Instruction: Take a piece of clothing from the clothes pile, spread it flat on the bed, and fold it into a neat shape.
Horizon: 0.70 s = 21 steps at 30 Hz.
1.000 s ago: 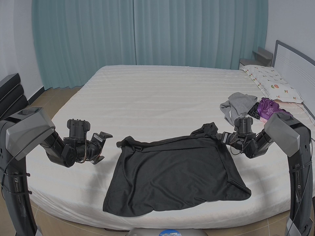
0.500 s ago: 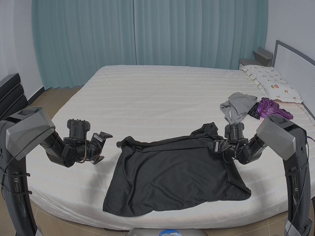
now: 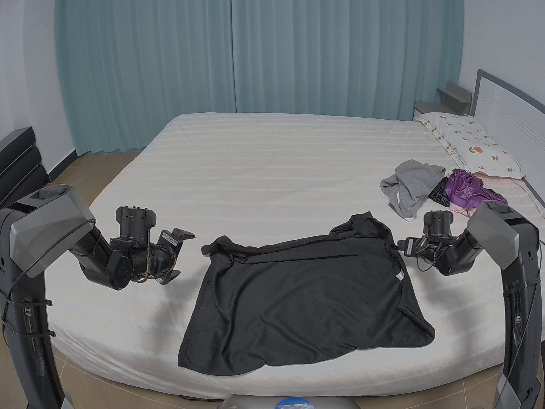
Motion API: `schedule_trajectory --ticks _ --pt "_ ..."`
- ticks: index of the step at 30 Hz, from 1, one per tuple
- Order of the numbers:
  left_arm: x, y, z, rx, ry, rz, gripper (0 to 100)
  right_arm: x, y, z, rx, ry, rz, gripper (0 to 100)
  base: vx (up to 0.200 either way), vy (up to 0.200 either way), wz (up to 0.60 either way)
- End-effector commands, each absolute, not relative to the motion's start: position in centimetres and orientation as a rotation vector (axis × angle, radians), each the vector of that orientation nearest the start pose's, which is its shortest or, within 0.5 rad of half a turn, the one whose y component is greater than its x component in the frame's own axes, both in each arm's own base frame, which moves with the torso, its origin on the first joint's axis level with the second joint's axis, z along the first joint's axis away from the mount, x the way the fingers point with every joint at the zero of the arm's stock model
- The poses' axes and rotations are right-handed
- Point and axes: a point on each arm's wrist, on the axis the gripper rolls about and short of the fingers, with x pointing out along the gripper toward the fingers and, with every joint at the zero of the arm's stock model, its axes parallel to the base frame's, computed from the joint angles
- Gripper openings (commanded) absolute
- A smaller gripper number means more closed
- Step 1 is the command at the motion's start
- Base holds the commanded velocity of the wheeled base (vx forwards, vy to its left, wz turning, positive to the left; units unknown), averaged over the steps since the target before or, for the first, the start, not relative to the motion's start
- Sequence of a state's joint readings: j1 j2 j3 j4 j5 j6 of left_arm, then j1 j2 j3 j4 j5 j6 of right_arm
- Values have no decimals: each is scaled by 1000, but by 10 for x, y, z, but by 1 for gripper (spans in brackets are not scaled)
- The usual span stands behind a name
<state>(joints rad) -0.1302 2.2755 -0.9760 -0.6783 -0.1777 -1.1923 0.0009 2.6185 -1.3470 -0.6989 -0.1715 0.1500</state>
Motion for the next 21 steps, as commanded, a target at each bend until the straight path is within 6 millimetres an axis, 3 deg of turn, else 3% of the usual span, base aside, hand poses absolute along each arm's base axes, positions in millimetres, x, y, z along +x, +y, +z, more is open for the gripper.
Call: schedule_trajectory --ticks 1,4,8,12,13,19,21 --pt "393 -56 21 -1158 727 111 100 470 -37 -28 175 493 -238 100 0 0 0" --pt "393 -56 21 -1159 725 111 100 468 -39 -14 250 469 -209 100 0 0 0" --pt "393 -55 21 -1160 724 112 100 459 -53 -17 260 489 -221 100 0 0 0" --pt "393 -55 21 -1160 724 112 100 448 -50 -13 269 515 -182 100 0 0 0" --pt "393 -56 21 -1158 725 110 100 429 -41 -12 289 562 -87 100 0 0 0" --pt "393 -56 21 -1156 725 109 100 411 -21 -18 271 580 -16 100 0 0 0" --pt "393 -56 21 -1156 727 110 100 399 -5 -21 258 607 19 100 0 0 0"
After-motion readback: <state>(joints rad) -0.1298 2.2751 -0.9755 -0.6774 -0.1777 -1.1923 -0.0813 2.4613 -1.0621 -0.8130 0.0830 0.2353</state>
